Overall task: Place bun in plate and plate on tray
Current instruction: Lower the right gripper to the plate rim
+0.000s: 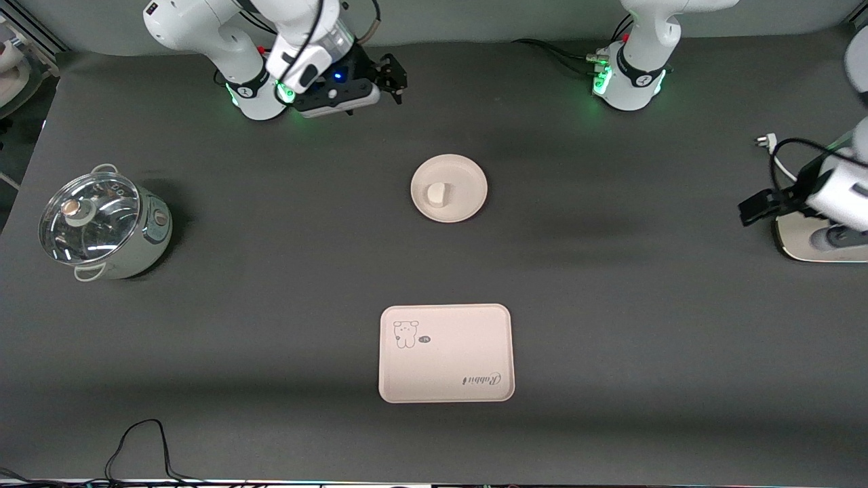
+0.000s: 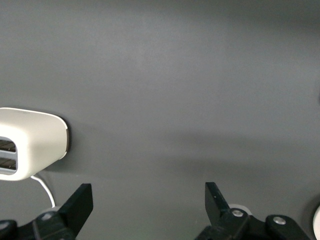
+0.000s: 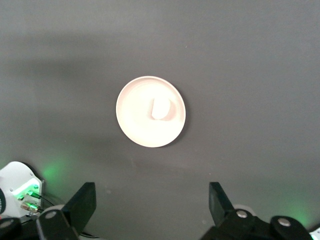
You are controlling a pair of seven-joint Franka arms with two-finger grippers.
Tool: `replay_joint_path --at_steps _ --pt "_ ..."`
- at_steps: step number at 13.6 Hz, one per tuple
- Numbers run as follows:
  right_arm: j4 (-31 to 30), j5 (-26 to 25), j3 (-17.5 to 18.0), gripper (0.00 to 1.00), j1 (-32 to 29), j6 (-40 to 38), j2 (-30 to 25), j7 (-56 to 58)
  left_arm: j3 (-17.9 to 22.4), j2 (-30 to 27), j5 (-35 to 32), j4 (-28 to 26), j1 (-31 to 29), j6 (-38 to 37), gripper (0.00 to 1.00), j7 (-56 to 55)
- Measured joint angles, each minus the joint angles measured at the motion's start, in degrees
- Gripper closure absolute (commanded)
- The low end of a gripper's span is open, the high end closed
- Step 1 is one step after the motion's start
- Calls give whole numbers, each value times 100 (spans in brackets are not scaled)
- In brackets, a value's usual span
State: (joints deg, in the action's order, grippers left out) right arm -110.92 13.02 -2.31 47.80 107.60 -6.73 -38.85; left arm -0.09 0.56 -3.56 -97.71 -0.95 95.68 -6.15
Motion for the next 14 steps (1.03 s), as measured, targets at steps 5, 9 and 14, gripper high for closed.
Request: replay_joint_path --at_steps 5,9,14 --pt "-1028 4 66 0 82 1110 6 -49 -7 -71 27 -13 -17 -71 0 93" --pt "-1871 6 191 0 166 2278 152 -179 3 -68 15 -5 -17 -113 0 267" --pt "-2501 6 206 0 466 4118 1007 -425 -8 -66 15 344 -16 -612 0 390"
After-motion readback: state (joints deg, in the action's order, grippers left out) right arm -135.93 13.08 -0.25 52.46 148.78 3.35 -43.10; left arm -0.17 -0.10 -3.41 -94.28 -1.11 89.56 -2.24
